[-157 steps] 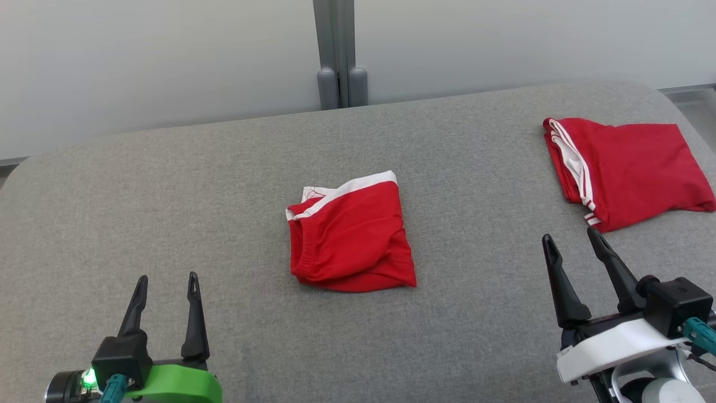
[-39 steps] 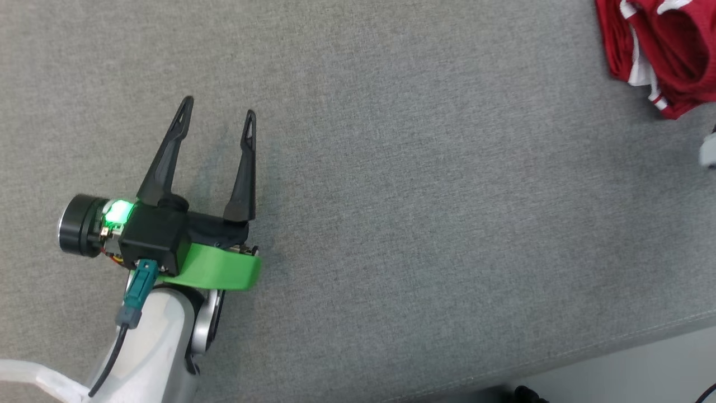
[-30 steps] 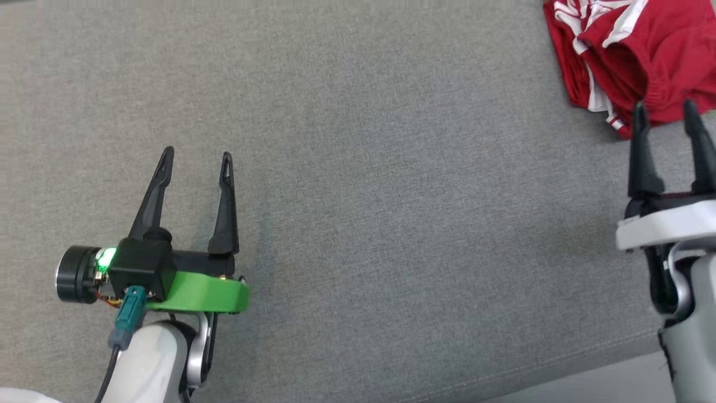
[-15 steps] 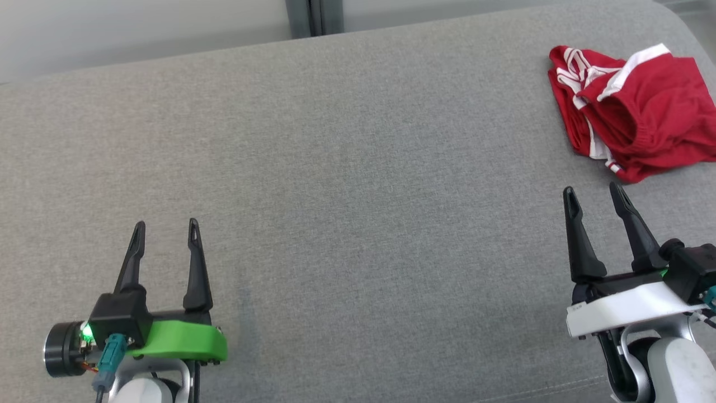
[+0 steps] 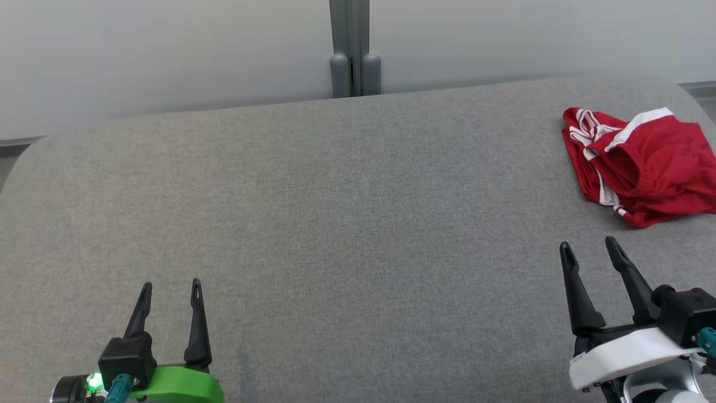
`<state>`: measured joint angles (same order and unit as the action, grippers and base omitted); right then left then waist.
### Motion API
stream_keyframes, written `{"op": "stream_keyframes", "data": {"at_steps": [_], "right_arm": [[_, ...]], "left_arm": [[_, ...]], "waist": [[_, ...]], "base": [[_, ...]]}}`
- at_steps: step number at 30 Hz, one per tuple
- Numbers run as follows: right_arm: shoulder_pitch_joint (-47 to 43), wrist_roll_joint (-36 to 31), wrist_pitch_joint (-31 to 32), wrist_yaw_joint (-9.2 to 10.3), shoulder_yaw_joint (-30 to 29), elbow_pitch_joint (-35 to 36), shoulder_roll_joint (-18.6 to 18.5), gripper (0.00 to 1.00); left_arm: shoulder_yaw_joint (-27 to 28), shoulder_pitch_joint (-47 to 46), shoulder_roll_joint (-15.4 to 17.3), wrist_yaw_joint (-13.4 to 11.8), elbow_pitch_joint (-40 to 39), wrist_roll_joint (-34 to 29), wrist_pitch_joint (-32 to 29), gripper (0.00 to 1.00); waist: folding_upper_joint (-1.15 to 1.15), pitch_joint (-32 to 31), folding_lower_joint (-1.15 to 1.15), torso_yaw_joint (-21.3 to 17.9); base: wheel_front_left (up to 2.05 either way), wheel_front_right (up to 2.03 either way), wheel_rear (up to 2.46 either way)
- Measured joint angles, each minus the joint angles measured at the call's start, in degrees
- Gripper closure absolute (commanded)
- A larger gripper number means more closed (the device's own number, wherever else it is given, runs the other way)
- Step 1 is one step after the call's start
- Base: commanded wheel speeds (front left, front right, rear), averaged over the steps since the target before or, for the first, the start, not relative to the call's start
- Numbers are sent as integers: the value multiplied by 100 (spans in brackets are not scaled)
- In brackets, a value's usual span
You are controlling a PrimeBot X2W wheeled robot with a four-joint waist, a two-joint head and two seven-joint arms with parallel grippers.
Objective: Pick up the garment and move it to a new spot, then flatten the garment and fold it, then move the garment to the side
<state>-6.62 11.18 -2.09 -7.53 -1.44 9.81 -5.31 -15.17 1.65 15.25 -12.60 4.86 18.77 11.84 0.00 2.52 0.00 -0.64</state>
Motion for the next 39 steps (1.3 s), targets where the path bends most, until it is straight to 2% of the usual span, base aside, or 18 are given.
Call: {"op": "stream_keyframes", "data": {"at_steps": [10, 37, 38, 39], "right_arm": [[-252, -30, 100, 0, -18, 132, 20, 0], [-279, -5, 64, 1, -56, 143, 30, 0], [-279, 0, 64, 1, -58, 142, 30, 100], [-279, -1, 65, 0, -56, 109, 36, 100]], "left_arm": [[-53, 94, 36, 83, 178, 69, 75, 0], [-131, 65, 93, 101, 243, 70, 193, 0], [-134, 64, 93, 101, 242, 70, 193, 100], [-142, 72, 80, 101, 270, 70, 185, 100]], "waist": [[0, -298, 0, 48], [0, -292, 0, 71], [0, -292, 0, 72], [0, -292, 0, 72]], "base": [[0, 0, 0], [0, 0, 0], [0, 0, 0], [0, 0, 0]]}}
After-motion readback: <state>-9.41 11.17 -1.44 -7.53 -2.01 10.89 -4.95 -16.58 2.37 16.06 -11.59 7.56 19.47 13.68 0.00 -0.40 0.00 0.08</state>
